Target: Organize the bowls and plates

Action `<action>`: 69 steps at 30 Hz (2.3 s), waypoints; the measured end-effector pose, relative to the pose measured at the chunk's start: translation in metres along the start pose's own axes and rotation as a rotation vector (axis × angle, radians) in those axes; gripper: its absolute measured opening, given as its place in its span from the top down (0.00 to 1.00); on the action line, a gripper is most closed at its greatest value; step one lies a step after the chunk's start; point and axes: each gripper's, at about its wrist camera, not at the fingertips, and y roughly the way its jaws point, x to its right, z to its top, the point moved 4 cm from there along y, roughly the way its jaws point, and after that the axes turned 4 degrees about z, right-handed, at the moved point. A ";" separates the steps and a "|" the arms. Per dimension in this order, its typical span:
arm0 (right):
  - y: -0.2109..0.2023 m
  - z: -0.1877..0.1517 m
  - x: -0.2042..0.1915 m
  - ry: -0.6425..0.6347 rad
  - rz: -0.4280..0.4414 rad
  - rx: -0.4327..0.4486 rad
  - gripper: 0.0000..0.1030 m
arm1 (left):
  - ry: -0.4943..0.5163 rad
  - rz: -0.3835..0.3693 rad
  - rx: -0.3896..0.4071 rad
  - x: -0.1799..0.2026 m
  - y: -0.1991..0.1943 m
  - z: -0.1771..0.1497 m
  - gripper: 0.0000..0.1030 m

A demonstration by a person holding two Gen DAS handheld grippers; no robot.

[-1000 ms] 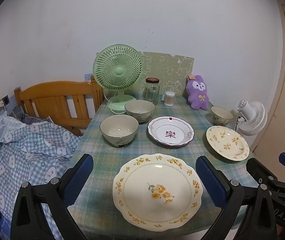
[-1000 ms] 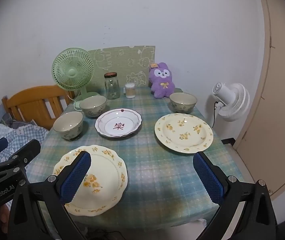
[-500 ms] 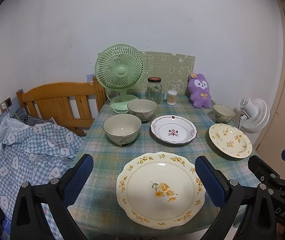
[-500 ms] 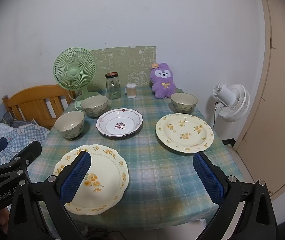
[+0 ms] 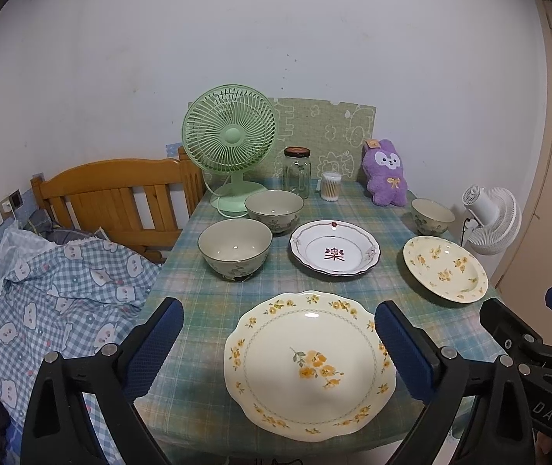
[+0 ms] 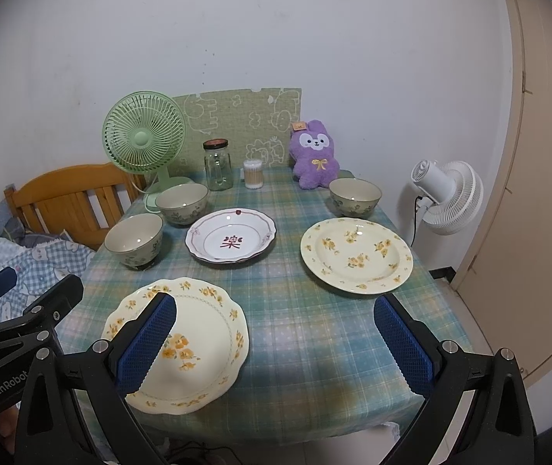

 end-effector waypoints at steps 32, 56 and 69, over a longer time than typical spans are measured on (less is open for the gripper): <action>0.003 -0.003 0.002 -0.004 0.005 -0.002 0.00 | 0.008 0.000 -0.008 0.000 0.002 -0.002 0.05; 0.078 -0.001 -0.033 -0.053 0.044 -0.135 0.15 | -0.005 0.046 -0.118 -0.011 0.061 -0.005 0.21; 0.153 -0.042 -0.042 -0.037 0.027 -0.327 0.23 | -0.010 0.059 -0.314 -0.024 0.126 -0.047 0.24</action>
